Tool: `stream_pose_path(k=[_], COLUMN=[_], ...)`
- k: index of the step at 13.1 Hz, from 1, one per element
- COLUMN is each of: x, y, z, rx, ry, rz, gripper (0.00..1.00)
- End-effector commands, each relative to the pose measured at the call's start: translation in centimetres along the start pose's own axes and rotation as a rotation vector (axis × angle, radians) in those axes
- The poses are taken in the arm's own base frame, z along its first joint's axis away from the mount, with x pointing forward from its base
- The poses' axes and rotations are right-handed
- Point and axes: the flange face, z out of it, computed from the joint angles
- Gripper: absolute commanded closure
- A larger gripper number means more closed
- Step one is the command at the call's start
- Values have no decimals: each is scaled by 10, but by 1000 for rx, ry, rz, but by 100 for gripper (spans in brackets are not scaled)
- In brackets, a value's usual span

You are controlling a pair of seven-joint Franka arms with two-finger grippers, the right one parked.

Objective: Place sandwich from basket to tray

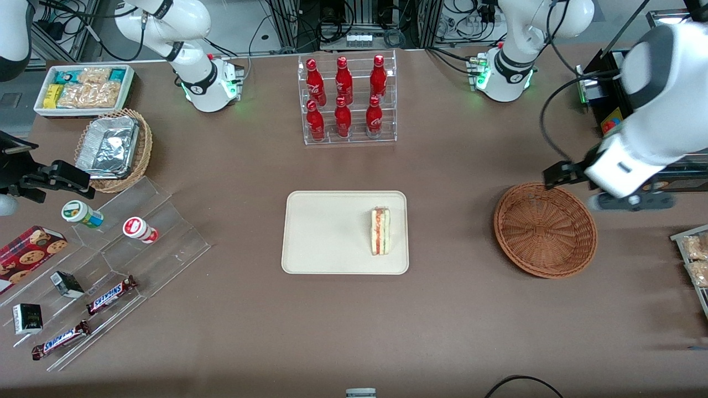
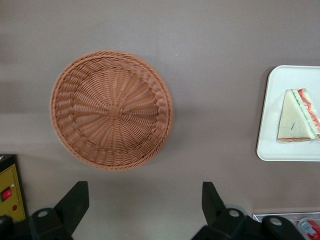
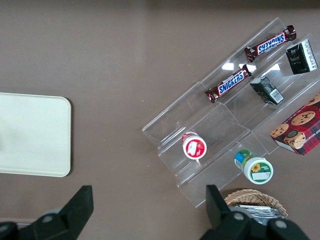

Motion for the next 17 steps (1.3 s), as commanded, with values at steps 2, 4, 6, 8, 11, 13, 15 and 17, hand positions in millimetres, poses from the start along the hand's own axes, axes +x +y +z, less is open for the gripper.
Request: stream_pose_path(k=[2,4,6,8,11,13,15,17], x=[-19,-26,-28,-31,-36,-36,-37,-38], y=[-15,-8,1,12,13,12,12,14], z=[-31,-36,-45,-47,-53,-55,-56,-59], rx=[31,77,80,85,84,81,80,90], ry=[7,9,24,22,22,24,29,38], rz=[-11,11,-11,2,0,-3,-42,-66], gripper=[0,0,0,0,0,0,0,0])
